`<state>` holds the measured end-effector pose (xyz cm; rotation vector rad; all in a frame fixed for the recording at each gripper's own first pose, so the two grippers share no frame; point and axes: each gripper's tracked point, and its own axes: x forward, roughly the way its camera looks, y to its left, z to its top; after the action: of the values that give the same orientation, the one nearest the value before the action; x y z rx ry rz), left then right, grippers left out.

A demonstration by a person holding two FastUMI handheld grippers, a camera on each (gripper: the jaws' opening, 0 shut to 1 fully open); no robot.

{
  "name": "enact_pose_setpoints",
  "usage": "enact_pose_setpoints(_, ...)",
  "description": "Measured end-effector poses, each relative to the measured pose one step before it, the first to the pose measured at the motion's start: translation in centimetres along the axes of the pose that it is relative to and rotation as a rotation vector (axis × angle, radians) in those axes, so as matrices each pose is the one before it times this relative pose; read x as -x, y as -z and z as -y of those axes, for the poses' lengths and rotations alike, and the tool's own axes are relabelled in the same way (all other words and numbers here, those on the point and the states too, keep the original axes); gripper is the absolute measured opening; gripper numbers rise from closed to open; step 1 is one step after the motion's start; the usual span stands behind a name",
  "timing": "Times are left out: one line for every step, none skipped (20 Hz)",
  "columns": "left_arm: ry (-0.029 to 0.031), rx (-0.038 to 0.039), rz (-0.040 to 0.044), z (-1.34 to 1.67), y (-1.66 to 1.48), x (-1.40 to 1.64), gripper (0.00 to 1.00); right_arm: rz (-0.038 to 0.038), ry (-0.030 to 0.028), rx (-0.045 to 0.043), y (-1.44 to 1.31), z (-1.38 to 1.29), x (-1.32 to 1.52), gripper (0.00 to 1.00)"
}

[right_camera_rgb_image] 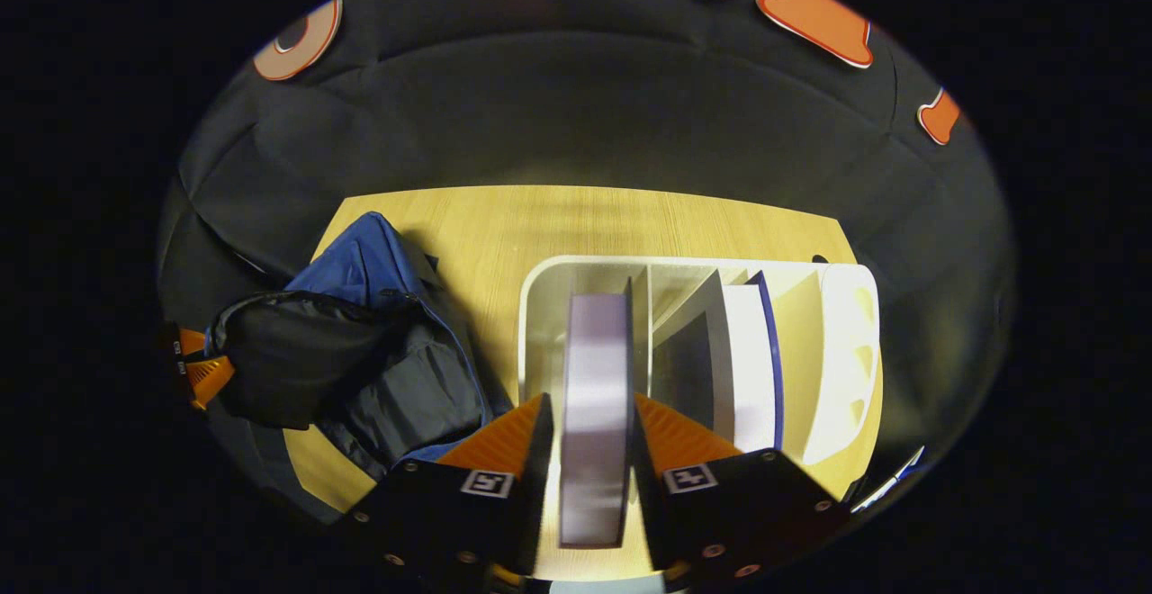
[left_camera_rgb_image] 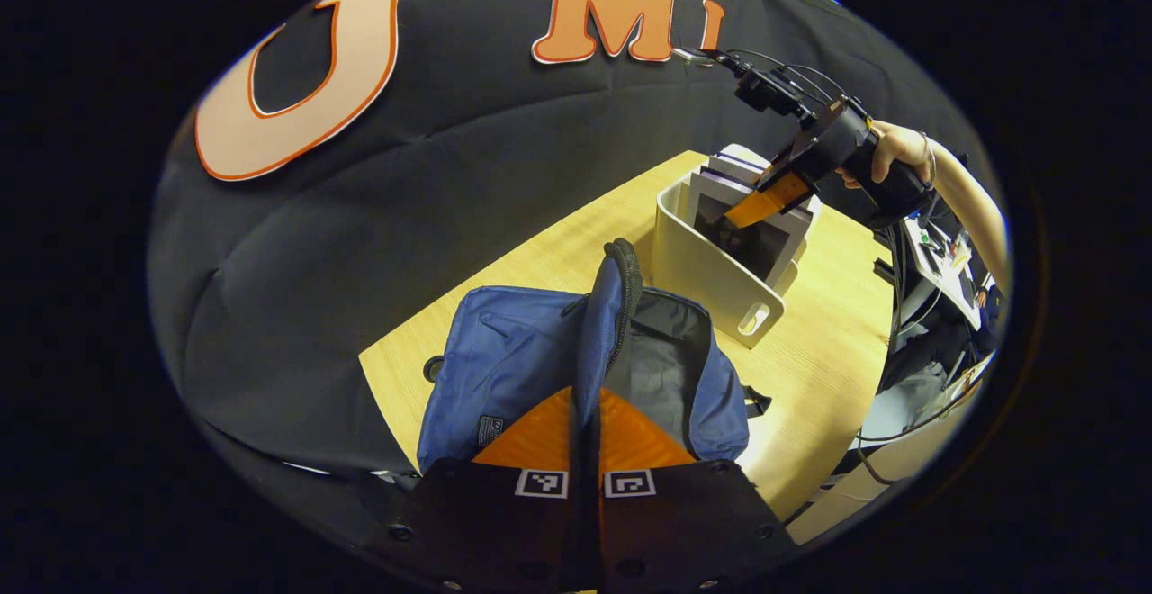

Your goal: Open the schoolbag, grab two books from the bookshelf and put them into the schoolbag.

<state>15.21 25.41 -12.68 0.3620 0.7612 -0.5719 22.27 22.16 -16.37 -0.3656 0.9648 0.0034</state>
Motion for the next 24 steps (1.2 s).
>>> enact_pose_setpoints(0.00125, -0.00289, -0.00083, 0.080, -0.049, 0.018, 0.01, 0.00334, -0.00224, -0.00715, -0.014, 0.137, -0.468, 0.48)
enact_pose_setpoints(0.00106, -0.00042, -0.00093, 0.008, -0.098, 0.049, 0.01, -0.00433, -0.00132, -0.01453, 0.082, 0.129, 0.040, 0.36)
enact_pose_setpoints(0.00176, 0.00269, -0.00171, 0.018, 0.110, -0.085, 0.01, 0.00075, 0.00375, -0.02032, -0.109, 0.136, 0.098, 0.35)
enact_pose_setpoints(0.00325, 0.00348, -0.00228, 0.070, 0.138, -0.015, 0.01, 0.00681, 0.00566, -0.00850, -0.196, 0.128, 0.235, 0.33)
enact_pose_setpoints(0.00304, 0.00370, -0.00067, 0.058, 0.056, -0.102, 0.01, 0.01236, 0.00521, -0.00523, -0.169, 0.181, 0.472, 0.33)
enact_pose_setpoints(0.00086, 0.00204, -0.00071, 0.024, 0.133, -0.003, 0.01, 0.01984, 0.00126, -0.00207, -0.519, -0.029, 0.558, 0.33)
enact_pose_setpoints(-0.00034, 0.00098, 0.00102, -0.077, -0.041, -0.016, 0.01, 0.01654, -0.00670, 0.00154, -0.326, -0.078, 1.003, 0.43)
enact_pose_setpoints(-0.00170, 0.00050, -0.00014, -0.046, 0.060, -0.192, 0.01, 0.01503, -0.01007, -0.00501, -0.303, -0.174, 1.234, 0.33)
enact_pose_setpoints(-0.00233, 0.00006, -0.00039, -0.099, 0.033, -0.009, 0.01, 0.01911, -0.01327, -0.00571, -0.310, -0.217, 1.616, 0.32)
enact_pose_setpoints(-0.00169, 0.00250, -0.00127, -0.124, 0.011, 0.016, 0.01, 0.02917, -0.01245, -0.00485, -0.485, -0.300, 1.673, 0.32)
enact_pose_setpoints(-0.00709, 0.00765, 0.00063, -0.153, 0.155, -0.072, 0.01, 0.03469, -0.00969, 0.00451, -0.779, -0.247, 1.723, 0.32)
enact_pose_setpoints(-0.00153, 0.00715, 0.00154, -0.022, -0.029, -0.037, 0.00, 0.03694, -0.00082, 0.00858, -0.746, -0.070, 1.835, 0.32)
enact_pose_setpoints(-0.00010, 0.00867, 0.00057, 0.181, 0.084, -0.044, 0.01, 0.03590, 0.00350, 0.01707, -0.642, 0.171, 1.830, 0.32)
enact_pose_setpoints(0.00255, 0.00658, 0.00283, 0.113, -0.005, 0.040, 0.01, 0.03418, 0.00648, 0.02025, -0.930, 0.099, 2.038, 0.33)
enact_pose_setpoints(-0.00183, 0.00696, 0.00016, 0.165, 0.346, -0.048, 0.01, 0.03328, 0.00577, 0.01823, -0.765, 0.041, 2.079, 0.32)
enact_pose_setpoints(-0.00308, 0.00523, 0.00142, 0.096, -0.070, -0.028, 0.01, 0.03224, -0.00122, 0.01668, -0.724, -0.142, 1.827, 0.31)
enact_pose_setpoints(-0.00221, 0.00458, 0.00175, 0.069, 0.103, -0.096, 0.01, 0.02989, -0.01278, 0.00830, -0.600, -0.283, 1.607, 0.31)
enact_pose_setpoints(-0.00342, 0.00502, -0.00004, 0.096, 0.077, -0.045, 0.01, 0.02391, -0.02782, -0.00278, -0.325, -0.564, 1.395, 0.31)
enact_pose_setpoints(-0.00491, 0.00723, -0.00002, 0.069, 0.107, 0.037, 0.01, 0.01409, -0.04092, -0.01418, 0.225, -0.949, 0.791, 0.31)
enact_pose_setpoints(-0.00694, 0.00780, -0.00004, -0.019, -0.066, -0.018, 0.01, 0.00177, -0.04593, -0.03251, 0.309, -0.751, 0.163, 0.31)
enact_pose_setpoints(-0.00950, 0.00558, 0.00316, -0.057, 0.024, 0.133, 0.01, -0.00678, -0.04563, -0.04312, 0.767, -0.802, 0.118, 0.31)
enact_pose_setpoints(-0.01629, 0.00555, 0.00936, -0.084, -0.246, 0.142, 0.01, -0.00987, -0.04019, -0.06039, 0.991, -0.562, -0.349, 0.31)
enact_pose_setpoints(-0.00985, 0.00529, 0.00877, -0.020, -0.274, 0.267, 0.01, -0.00479, -0.03778, -0.06360, 1.234, -0.425, -0.770, 0.31)
enact_pose_setpoints(-0.00667, 0.00179, 0.00738, 0.242, -0.212, 0.269, 0.01, -0.00426, -0.03238, -0.06421, 1.312, -0.093, -1.025, 0.31)
